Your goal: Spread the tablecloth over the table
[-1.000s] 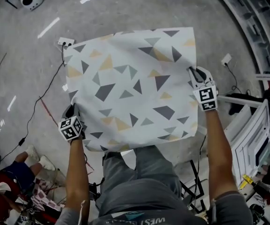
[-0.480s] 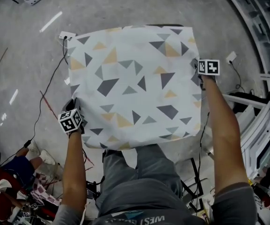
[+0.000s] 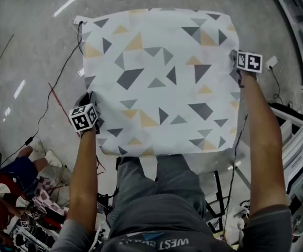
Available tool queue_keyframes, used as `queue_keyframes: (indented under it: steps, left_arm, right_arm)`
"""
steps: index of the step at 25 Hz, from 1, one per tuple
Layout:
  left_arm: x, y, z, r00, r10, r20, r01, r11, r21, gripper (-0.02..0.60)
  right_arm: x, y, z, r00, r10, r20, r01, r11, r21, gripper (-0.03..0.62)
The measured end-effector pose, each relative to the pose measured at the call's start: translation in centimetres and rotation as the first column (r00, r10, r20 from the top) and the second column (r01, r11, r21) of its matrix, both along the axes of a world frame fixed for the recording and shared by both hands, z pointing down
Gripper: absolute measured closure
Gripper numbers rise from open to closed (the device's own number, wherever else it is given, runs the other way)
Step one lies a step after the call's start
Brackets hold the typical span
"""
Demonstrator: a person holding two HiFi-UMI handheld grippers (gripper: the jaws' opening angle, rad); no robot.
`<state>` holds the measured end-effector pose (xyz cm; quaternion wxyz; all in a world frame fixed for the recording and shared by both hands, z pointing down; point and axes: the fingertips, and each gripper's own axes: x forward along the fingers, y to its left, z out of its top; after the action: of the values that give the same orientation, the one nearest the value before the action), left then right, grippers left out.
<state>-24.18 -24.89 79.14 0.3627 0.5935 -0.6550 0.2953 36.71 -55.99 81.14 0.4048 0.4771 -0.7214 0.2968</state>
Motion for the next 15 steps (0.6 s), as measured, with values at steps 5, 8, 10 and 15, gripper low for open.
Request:
queue_keyframes:
  steps: [5, 8, 10, 15]
  left_arm:
    - [0.0, 0.1, 0.2, 1.0, 0.014, 0.018, -0.014, 1.0, -0.013, 0.534]
    - [0.0, -0.1, 0.0, 0.997, 0.046, 0.061, -0.045, 0.999, -0.025, 0.518]
    - [0.0, -0.1, -0.2, 0.994, 0.065, 0.09, -0.062, 0.998, -0.031, 0.517]
    - [-0.1, 0.8, -0.6, 0.984, 0.092, 0.155, -0.087, 0.995, -0.04, 0.472]
  right_arm:
    - [0.7, 0.1, 0.2, 0.999, 0.046, 0.005, -0.046, 0.998, -0.035, 0.447]
    - [1.4, 0.1, -0.6, 0.999, 0.049, -0.021, -0.05, 0.999, -0.018, 0.404]
    - [1.4, 0.3, -1.5, 0.998, 0.043, -0.043, -0.043, 0.999, 0.013, 0.401]
    - [-1.7, 3.0, -4.1, 0.987, -0.06, -0.149, 0.079, 0.989, 0.124, 0.401]
